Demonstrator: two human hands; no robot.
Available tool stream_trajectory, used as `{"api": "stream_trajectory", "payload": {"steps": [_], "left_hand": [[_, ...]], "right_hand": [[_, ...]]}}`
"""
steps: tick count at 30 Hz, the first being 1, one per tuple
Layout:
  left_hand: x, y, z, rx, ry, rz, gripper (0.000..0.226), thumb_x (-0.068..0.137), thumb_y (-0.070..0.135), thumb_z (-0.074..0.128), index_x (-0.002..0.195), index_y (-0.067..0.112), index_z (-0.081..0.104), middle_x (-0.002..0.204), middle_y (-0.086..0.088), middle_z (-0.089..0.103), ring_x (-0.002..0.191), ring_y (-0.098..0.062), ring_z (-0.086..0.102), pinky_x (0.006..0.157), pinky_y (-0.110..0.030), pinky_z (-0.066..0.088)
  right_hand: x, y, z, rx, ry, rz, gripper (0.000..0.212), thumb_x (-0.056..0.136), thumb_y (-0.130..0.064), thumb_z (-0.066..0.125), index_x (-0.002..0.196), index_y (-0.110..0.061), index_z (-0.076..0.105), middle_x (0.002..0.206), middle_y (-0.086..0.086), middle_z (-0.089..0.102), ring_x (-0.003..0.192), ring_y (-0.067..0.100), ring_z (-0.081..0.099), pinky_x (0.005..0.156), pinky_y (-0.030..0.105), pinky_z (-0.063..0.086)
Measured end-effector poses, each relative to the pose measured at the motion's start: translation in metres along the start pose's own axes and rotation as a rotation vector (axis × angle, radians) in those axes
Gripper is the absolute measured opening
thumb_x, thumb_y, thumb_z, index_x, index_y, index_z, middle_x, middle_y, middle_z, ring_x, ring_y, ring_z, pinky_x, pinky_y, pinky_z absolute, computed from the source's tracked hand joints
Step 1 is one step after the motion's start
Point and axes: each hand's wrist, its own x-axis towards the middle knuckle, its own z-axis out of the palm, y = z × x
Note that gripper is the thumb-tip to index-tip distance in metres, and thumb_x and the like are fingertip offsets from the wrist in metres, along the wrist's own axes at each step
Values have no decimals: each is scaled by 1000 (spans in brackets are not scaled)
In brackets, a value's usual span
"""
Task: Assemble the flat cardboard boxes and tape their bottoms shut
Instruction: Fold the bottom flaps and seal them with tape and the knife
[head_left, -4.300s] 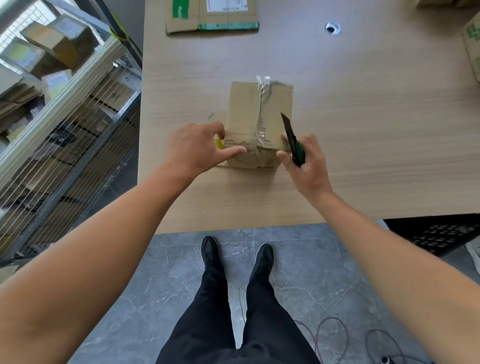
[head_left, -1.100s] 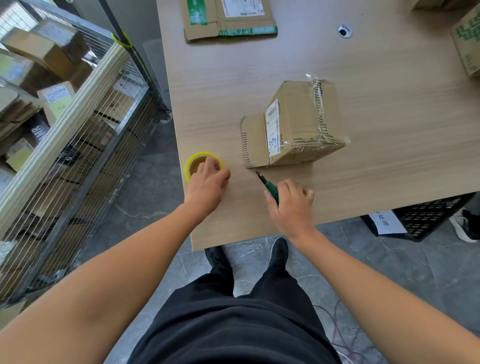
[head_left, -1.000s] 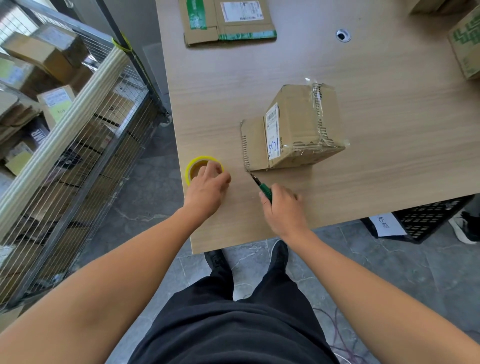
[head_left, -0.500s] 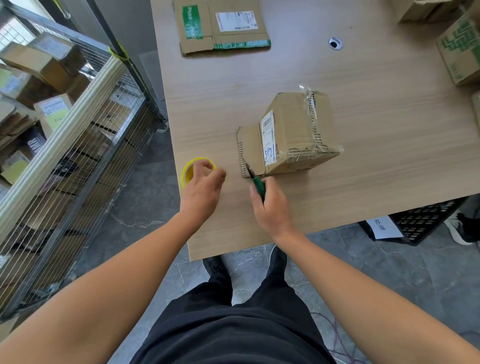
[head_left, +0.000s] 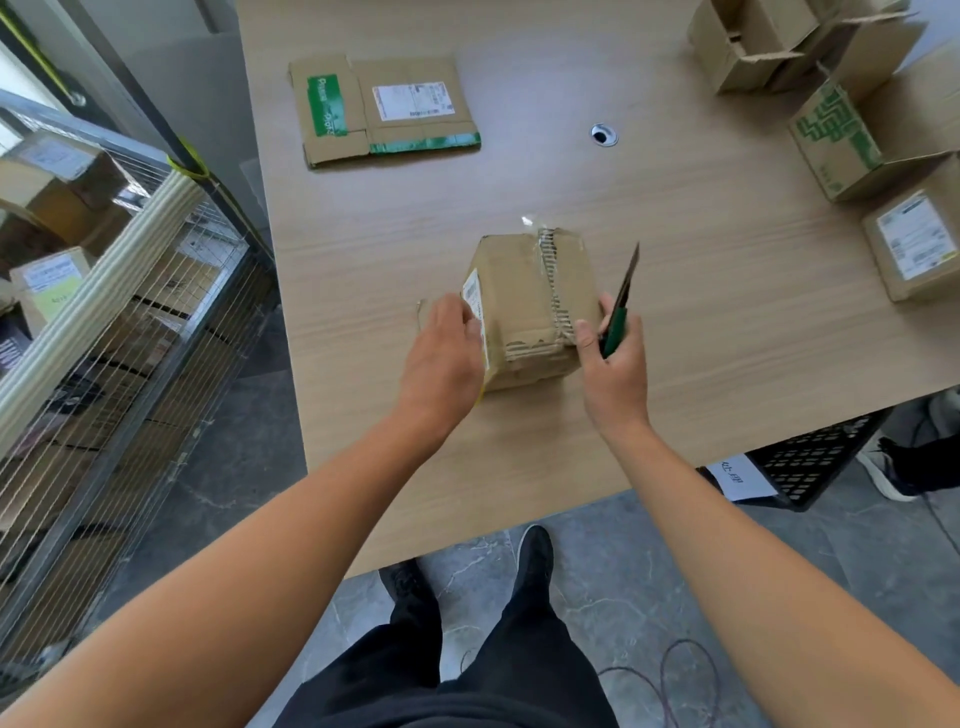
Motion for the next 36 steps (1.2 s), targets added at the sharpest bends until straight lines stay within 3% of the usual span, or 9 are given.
{"api": "stream_trajectory", "payload": {"steps": [5,9,14,18,26,29,32,34,36], "left_hand": [[-2,-4,19,28,-9,9,49,79,55,77,94,18,48,96,4,56,84,-15,51,69,-27,39],[3,-15,21,-98,-20,-57,48,74,50,82,93,22,49,101,4,62,80,-16,55,68,-29,44],[6,-26,13,-274,-192,-8,52,71,39,88,101,18,51,117,8,59,76,-20,60,69,-44,55],[11,-34,12,-242,-232,49,47,72,31,89,98,23,51,119,5,57,71,-18,52,65,-44,49],[21,-46,5,-202,-242,-21,44,67,28,92,89,27,54,107,8,61,59,-7,39,56,-33,44],[8,-42,8,-184,-163,-55,43,71,27,91,89,20,52,108,11,64,65,-14,46,61,-42,51],[-3,-37,0,-164,-172,-76,43,72,28,90,91,15,53,98,7,68,63,-10,47,57,-35,49],[-7,-36,-16,-136,-223,-116,41,72,32,89,91,17,55,76,15,64,54,-3,39,51,-23,39],[-8,-36,-34,-138,-235,-192,38,74,34,87,92,18,57,88,10,68,63,-9,44,61,-28,43]], "right_hand": [[-1,9,11,33,21,22,24,100,-35,61,88,-28,42,77,-12,49,67,0,51,65,11,39],[1,20,15,76,3,18,21,102,-37,57,88,-34,42,77,-27,52,70,-4,51,69,8,40],[12,22,11,124,-7,31,21,102,-31,57,88,-32,41,74,-22,49,71,-5,50,75,3,40],[19,26,4,130,-73,18,24,103,-31,57,86,-31,39,70,-26,48,63,1,43,66,17,40],[19,25,7,91,-146,-39,26,101,-33,58,85,-32,38,68,-27,48,60,-3,42,62,11,37],[21,18,7,31,-228,-83,15,102,-34,57,97,-31,42,82,-31,54,74,-8,51,71,11,39],[27,9,-1,-187,-203,-223,16,102,-27,58,108,-14,51,139,4,50,128,16,43,107,22,28],[24,-4,-7,-295,-83,-340,23,100,-29,57,100,-6,53,131,18,48,121,25,38,105,30,26],[14,-24,-4,-349,-88,-383,35,97,-39,51,103,-5,54,118,14,53,109,30,45,99,44,34]]}}
